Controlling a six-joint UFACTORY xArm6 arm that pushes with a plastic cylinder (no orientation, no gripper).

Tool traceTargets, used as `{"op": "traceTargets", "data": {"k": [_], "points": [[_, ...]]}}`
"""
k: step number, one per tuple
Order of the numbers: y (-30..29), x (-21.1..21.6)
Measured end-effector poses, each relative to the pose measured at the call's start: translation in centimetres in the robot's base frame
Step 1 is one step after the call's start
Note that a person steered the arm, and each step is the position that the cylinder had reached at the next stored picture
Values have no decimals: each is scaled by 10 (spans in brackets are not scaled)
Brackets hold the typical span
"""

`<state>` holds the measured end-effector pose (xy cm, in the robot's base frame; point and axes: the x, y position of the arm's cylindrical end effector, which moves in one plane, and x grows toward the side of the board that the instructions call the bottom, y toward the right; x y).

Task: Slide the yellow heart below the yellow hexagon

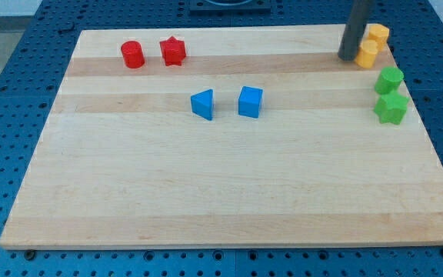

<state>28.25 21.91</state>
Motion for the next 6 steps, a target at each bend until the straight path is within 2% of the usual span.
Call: {"op": "traceTargets", "data": {"k": [5,6], "points": [[16,0],[-20,-14]]}}
